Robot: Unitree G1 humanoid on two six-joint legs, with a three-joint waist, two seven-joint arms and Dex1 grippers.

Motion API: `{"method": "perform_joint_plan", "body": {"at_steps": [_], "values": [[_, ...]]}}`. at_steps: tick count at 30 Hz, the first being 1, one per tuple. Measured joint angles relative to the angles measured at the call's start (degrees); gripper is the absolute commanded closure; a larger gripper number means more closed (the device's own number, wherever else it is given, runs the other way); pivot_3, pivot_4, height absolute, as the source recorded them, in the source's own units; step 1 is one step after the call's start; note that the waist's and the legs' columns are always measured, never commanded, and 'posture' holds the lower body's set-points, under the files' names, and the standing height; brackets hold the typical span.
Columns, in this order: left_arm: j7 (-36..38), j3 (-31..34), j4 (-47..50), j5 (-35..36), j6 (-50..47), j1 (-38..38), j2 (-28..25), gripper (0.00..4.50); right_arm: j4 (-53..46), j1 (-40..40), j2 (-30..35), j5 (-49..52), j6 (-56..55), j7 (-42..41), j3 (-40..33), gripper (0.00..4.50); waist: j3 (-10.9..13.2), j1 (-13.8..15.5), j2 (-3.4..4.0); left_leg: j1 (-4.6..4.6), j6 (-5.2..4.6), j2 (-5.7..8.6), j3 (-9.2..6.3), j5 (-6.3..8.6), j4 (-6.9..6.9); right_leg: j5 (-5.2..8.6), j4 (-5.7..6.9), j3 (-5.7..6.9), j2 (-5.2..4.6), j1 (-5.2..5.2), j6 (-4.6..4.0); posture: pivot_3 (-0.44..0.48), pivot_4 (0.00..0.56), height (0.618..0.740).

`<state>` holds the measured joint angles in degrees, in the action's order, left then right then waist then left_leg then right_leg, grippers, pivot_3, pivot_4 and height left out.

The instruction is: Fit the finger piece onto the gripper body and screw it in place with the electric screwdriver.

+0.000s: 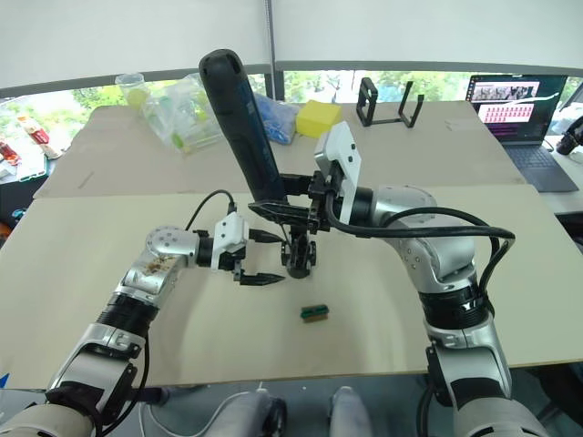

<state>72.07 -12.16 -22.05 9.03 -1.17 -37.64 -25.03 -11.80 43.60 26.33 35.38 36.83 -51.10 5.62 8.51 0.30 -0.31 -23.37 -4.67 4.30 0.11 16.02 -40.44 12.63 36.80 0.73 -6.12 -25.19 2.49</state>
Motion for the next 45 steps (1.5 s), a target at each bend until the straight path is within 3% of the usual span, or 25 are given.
{"method": "perform_joint_plan", "body": {"at_steps": [45], "values": [[-0.09,-0.03,-0.03,-0.20,0.00,0.00,0.07,0.00,-0.04,0.00,-0.81,-0.18,0.00,0.14,0.01,2.59,0.00,-0.01,0.00,0.00,0.00,0.00,0.00,0.00,0.00,0.00,0.01,0.00,0.00,0.00,0.00,0.000,0.150,0.740]]}}
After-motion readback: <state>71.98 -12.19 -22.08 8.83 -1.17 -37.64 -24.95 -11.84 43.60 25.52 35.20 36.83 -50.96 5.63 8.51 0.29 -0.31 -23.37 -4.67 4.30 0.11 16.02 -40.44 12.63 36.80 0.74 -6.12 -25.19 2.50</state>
